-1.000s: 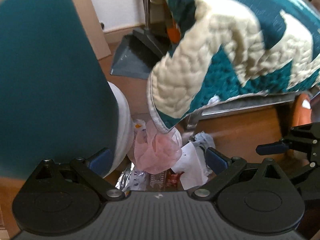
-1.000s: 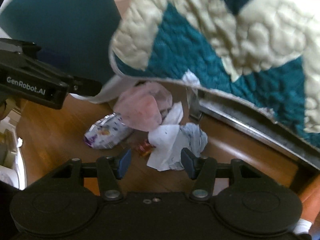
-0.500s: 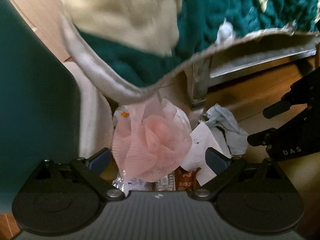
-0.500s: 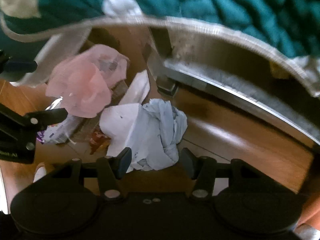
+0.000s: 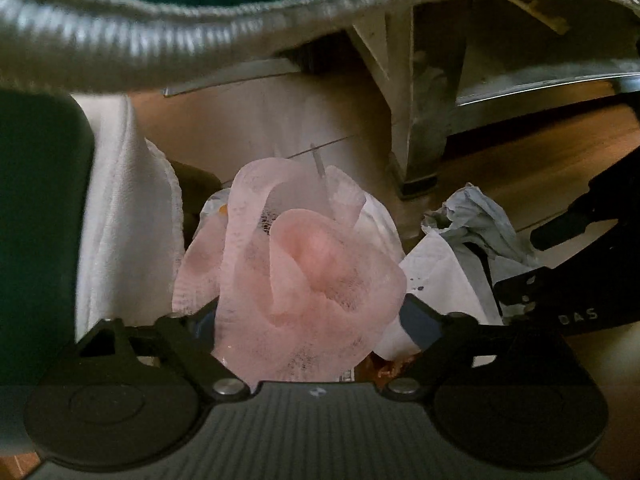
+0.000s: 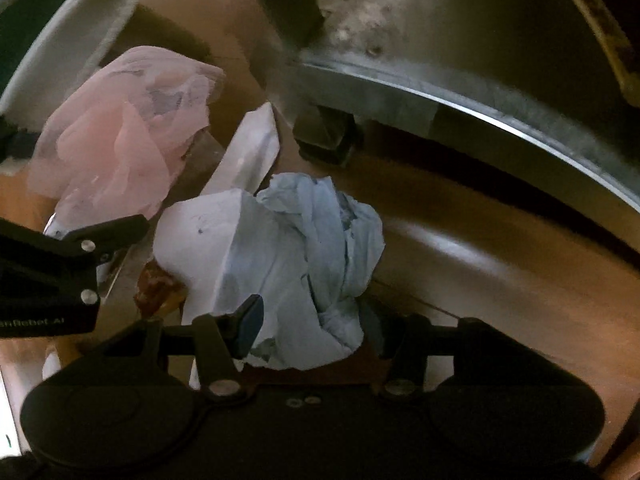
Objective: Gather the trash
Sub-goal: 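Grasp the pink mesh with the left tool while the right tool grasps the blue tissue, then carry the pink mesh and blue tissue with both tools over the wastebasket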
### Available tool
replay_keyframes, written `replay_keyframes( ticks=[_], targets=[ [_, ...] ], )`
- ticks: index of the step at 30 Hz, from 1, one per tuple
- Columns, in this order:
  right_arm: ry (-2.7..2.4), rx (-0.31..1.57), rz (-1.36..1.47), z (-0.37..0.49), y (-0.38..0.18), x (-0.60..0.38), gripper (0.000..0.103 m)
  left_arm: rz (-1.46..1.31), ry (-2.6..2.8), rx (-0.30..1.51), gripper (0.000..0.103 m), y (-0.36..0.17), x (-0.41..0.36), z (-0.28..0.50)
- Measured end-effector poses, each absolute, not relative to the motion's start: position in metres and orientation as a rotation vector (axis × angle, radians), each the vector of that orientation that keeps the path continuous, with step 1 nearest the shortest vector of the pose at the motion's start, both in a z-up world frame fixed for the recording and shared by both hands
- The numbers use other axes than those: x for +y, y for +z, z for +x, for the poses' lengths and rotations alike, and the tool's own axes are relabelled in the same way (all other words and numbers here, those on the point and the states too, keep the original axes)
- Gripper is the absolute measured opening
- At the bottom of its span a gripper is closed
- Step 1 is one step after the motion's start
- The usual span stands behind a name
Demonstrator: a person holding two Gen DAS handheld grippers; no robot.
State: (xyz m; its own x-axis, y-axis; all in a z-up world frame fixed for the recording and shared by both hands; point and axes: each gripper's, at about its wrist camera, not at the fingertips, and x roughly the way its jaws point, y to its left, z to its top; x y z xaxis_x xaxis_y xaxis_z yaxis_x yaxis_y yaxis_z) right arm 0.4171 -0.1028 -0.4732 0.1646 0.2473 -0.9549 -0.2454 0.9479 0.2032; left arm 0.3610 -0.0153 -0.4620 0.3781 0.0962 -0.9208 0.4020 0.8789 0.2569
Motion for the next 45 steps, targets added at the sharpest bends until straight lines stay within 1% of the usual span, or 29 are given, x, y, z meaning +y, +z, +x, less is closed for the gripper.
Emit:
replay_keyframes(
  ticks=[1,3,4,5,7,9,11,13,14,16,22,27,32,37,45],
  targets=[
    [0.343,1.366,0.011,0.419,-0.476,-0.103,0.051,0.48,-0.197,1.179,0.084,-0.463,-0.015,0.363],
    [0.33,1.374,0.03,0.422,-0.48,-0.102,0.051,0.452,-0.186,1.182,0.083,-0.463,-0.013,0.367],
    [0.324,1.378,0.035,0.424,-0.482,-0.102,0.047,0.434,-0.18,1.186,0.078,-0.462,-0.011,0.369],
    [0.316,1.384,0.031,0.425,-0.483,-0.101,0.044,0.422,-0.175,1.191,0.068,-0.463,-0.011,0.37],
    [0.313,1.387,0.032,0.426,-0.487,-0.098,0.043,0.415,-0.153,1.198,0.055,-0.465,-0.01,0.373],
    [0.313,1.378,0.027,0.426,-0.487,-0.096,0.042,0.414,-0.137,1.187,0.052,-0.463,-0.01,0.372],
    [0.316,1.367,0.004,0.425,-0.486,-0.093,0.038,0.408,-0.14,1.184,0.036,-0.462,-0.011,0.369],
    [0.323,1.353,-0.017,0.422,-0.482,-0.092,0.034,0.405,-0.131,1.181,0.032,-0.459,-0.011,0.366],
    [0.324,1.349,-0.023,0.421,-0.481,-0.091,0.032,0.399,-0.129,1.181,0.027,-0.457,-0.011,0.365],
    [0.324,1.343,-0.032,0.419,-0.477,-0.092,0.03,0.378,-0.128,1.19,0.021,-0.454,-0.008,0.364],
    [0.321,1.311,-0.045,0.408,-0.452,-0.097,0.028,0.343,-0.138,1.202,0.014,-0.432,0.0,0.36],
    [0.319,1.296,-0.023,0.388,-0.415,-0.106,0.028,0.319,-0.168,1.213,0.014,-0.401,0.008,0.351],
    [0.334,1.261,-0.012,0.368,-0.366,-0.109,0.028,0.302,-0.218,1.196,0.014,-0.352,0.012,0.334],
    [0.356,1.203,0.004,0.345,-0.303,-0.109,0.028,0.269,-0.248,1.181,0.014,-0.296,0.017,0.32],
    [0.432,1.074,-0.001,0.295,-0.193,-0.106,0.028,0.184,-0.228,1.104,0.014,-0.194,0.022,0.281]
  ],
)
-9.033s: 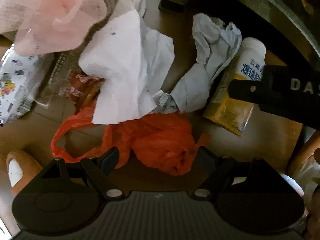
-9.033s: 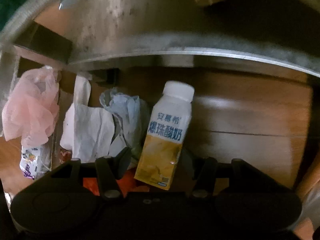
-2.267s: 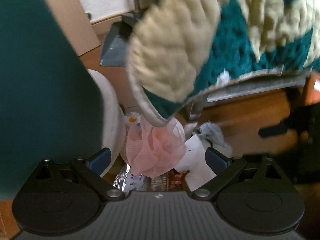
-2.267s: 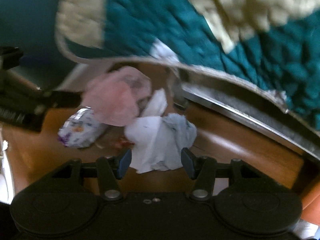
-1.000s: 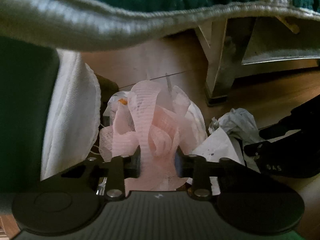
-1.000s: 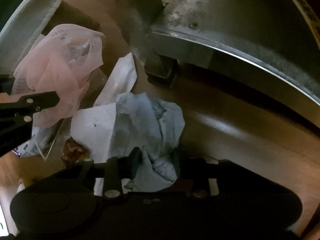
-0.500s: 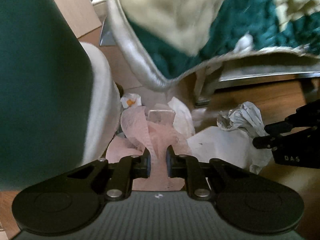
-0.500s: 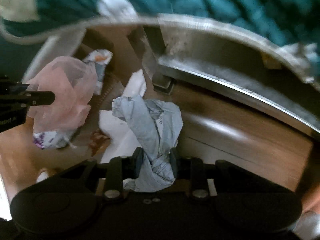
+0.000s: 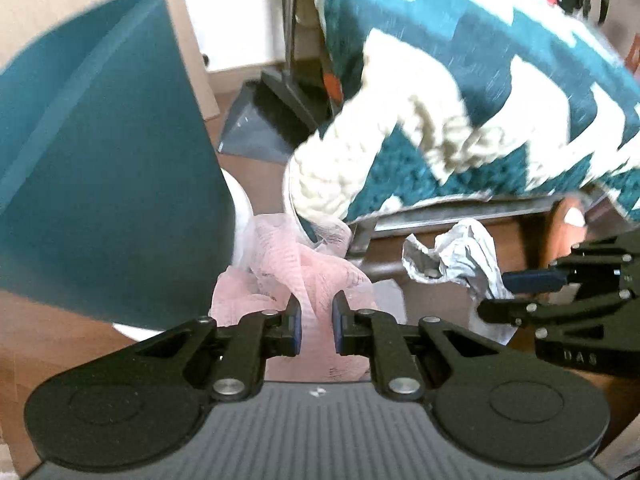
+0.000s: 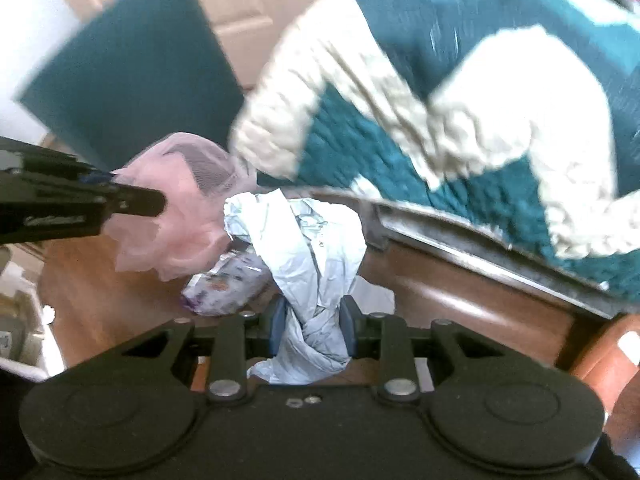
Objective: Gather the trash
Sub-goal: 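Carry the pink mesh and blue tissue with both tools over the wastebasket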
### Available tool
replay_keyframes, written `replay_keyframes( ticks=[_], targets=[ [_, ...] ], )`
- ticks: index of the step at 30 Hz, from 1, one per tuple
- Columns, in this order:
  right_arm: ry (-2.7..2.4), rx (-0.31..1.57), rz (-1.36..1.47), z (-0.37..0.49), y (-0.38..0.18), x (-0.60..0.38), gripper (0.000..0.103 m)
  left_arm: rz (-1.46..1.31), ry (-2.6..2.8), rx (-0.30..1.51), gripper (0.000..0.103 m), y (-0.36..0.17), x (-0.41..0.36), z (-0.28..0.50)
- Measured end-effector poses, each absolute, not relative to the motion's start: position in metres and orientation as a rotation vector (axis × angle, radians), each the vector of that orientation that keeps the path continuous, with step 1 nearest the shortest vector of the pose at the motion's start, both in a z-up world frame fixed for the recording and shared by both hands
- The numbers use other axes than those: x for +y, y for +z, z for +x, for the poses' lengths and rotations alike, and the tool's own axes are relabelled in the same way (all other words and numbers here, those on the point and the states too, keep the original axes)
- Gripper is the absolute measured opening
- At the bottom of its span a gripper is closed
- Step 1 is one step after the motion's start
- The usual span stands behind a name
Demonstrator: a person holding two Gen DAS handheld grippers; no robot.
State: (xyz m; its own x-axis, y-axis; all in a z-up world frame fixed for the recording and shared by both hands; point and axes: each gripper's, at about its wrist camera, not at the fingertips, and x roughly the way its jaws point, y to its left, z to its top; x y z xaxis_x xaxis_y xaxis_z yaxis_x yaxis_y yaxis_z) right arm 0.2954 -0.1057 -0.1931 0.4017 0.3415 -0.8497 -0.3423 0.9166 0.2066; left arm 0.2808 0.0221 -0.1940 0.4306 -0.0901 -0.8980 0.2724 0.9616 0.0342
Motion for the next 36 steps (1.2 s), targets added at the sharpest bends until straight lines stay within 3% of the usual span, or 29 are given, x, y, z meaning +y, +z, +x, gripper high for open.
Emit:
replay_keyframes(
  ticks=[20,28,36],
  targets=[
    [0.533,0.695,-0.125,0.227,-0.007,-0.062,0.028,0.091,-0.154,0.807,0.014,-0.026,0.041,0.187],
    [0.593,0.591,-0.161,0.243,0.038,-0.012,0.028,0.049,-0.07,0.708,0.014,0.021,0.082,0.196],
    [0.631,0.581,-0.155,0.285,0.048,0.045,0.028,0.012,0.014,0.647,0.014,0.037,0.125,0.232]
  ],
)
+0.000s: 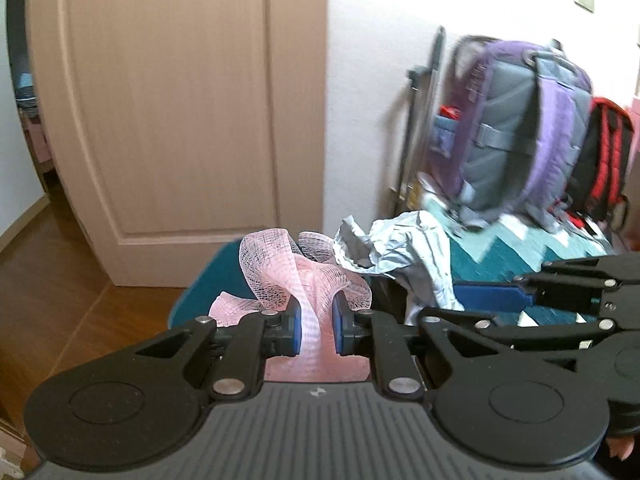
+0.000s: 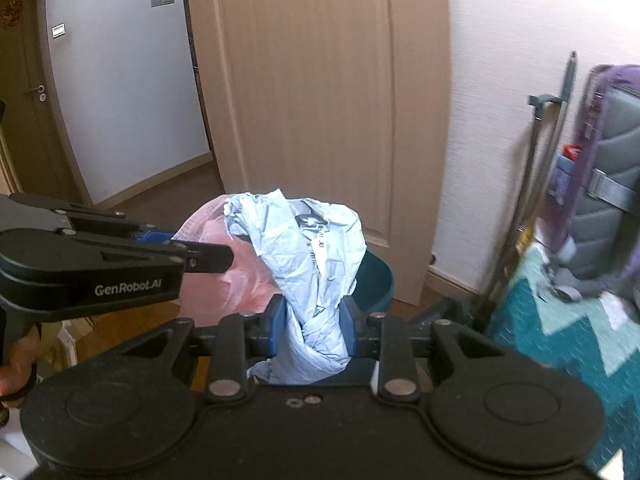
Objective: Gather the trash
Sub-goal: 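Carry the pink mesh and blue tissue with both tools over the wastebasket, then open both tools to drop the mesh and tissue into the wastebasket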
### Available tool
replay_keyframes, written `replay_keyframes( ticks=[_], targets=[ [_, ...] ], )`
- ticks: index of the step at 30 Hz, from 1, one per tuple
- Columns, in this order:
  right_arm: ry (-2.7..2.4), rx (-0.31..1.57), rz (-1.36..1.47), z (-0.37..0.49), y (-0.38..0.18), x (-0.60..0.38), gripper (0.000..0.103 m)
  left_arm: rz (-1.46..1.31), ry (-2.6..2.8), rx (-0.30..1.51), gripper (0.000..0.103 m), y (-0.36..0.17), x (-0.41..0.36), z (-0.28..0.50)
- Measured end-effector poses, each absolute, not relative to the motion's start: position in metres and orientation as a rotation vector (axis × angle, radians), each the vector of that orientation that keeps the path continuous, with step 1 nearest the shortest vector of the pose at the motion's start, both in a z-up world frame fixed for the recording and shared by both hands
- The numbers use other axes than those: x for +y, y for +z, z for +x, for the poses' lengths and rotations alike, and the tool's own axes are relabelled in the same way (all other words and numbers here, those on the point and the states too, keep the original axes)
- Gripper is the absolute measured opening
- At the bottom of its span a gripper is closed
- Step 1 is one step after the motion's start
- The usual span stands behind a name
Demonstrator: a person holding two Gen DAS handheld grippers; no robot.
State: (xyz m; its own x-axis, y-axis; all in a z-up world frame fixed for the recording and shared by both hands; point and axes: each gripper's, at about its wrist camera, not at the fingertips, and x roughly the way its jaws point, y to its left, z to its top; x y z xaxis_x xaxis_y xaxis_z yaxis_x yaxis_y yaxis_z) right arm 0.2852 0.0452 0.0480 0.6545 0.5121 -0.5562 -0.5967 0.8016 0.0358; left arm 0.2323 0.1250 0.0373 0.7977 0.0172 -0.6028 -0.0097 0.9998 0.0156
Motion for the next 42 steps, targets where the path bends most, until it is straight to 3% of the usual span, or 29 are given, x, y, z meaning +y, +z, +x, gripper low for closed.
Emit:
replay_keyframes(
  ticks=[19,33,38,42],
  targets=[
    [0.584,0.752,-0.239,0.387,-0.031,0.109,0.03,-0.066,0.056,0.856,0.015,-0.055,0.169,0.338],
    [0.577,0.836,-0.144,0.409,-0.039,0.102,0.039,-0.169,0.068,0.917,0.015,-0.069,0.176,0.342],
    [0.568,0.834,-0.119,0.405,-0.033,0.095,0.039,-0.19,0.062,0.904,0.027,-0.066,0.175,0.339],
    [0.573,0.828,-0.09,0.399,-0.025,0.085,0.039,-0.191,0.06,0.886,0.029,-0.057,0.17,0.331]
  ],
)
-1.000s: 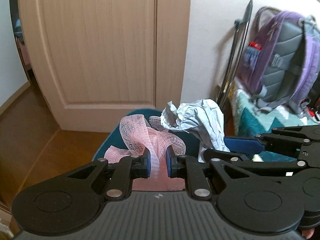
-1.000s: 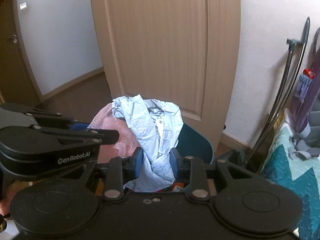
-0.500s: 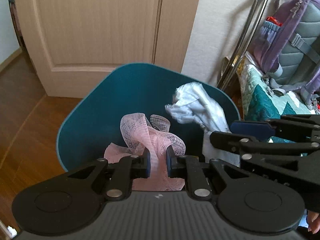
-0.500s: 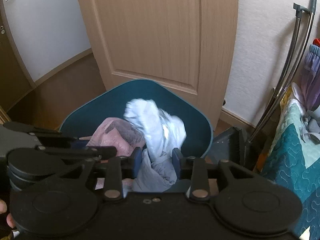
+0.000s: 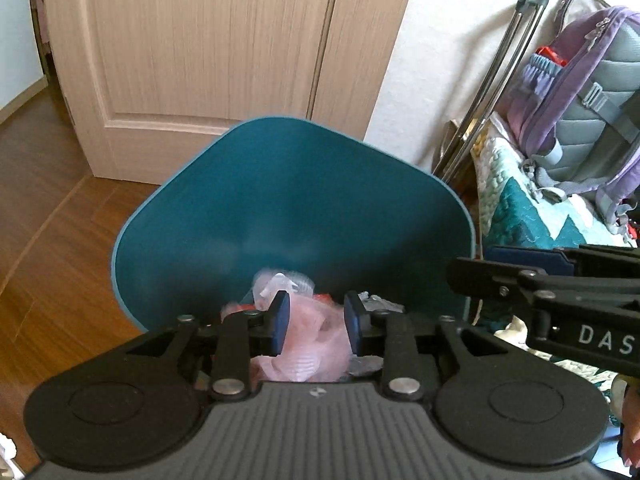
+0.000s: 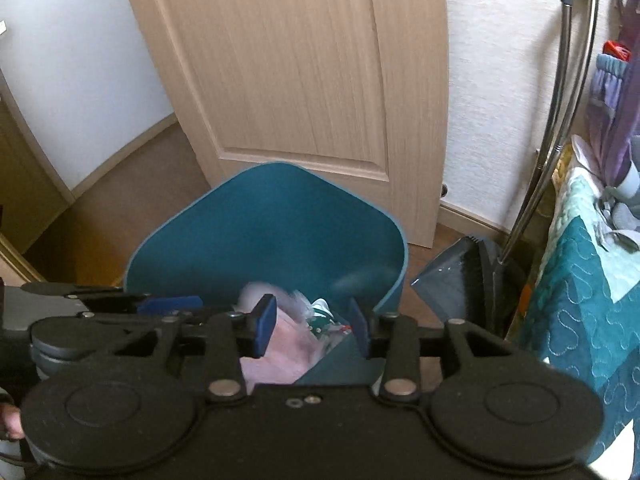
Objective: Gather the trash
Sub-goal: 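Open both tools to drop the mesh and tissue into the wastebasket, then move both open tools back down to the remaining trash on the floor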
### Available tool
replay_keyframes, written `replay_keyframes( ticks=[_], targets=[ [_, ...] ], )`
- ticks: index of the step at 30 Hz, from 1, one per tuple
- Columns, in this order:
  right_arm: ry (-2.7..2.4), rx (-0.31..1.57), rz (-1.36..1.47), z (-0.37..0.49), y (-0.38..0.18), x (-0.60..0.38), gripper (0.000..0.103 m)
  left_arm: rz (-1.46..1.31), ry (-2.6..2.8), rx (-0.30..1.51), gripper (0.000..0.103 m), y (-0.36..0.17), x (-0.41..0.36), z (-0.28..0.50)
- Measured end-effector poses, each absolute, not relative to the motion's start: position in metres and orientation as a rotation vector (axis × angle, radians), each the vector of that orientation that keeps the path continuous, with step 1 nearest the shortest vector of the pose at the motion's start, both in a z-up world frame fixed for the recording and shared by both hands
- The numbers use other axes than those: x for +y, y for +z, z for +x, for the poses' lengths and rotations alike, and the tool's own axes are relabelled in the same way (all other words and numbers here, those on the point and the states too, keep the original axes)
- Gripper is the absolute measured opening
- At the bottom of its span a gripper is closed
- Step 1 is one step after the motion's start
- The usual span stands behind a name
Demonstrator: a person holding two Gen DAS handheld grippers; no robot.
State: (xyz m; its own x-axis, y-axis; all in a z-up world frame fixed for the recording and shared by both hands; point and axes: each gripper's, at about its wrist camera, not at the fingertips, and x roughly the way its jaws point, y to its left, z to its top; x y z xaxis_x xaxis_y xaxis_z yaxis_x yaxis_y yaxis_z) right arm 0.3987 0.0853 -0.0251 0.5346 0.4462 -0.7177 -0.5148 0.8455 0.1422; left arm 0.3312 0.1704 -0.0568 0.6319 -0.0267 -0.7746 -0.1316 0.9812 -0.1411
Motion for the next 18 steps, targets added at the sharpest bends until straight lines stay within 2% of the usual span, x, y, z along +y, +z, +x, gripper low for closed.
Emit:
replay_keyframes(
  ticks=[4,6,7,8,10,15,18],
  targets=[
    [0.576,0.814,-0.086,0.387,-0.015,0.077,0.04,-0.185,0.052,0.866,0.029,-0.043,0.165,0.318],
    [0.58,0.803,-0.089,0.38,-0.009,0.073,0.041,-0.178,0.05,0.854,0.033,-0.036,0.16,0.311],
    [0.583,0.796,-0.091,0.376,-0.006,0.07,0.041,-0.174,0.045,0.843,0.044,-0.031,0.158,0.306],
    [0.588,0.789,-0.093,0.372,-0.003,0.068,0.041,-0.17,0.043,0.83,0.06,-0.026,0.156,0.301],
    [0.595,0.778,-0.093,0.363,0.004,0.063,0.042,-0.157,0.044,0.789,0.072,-0.014,0.151,0.288],
    [0.613,0.749,-0.088,0.339,0.022,0.049,0.046,-0.142,0.03,0.74,0.072,0.01,0.139,0.261],
    [0.623,0.734,-0.076,0.326,0.03,0.039,0.048,-0.139,0.026,0.721,0.077,0.02,0.134,0.246]
  ],
)
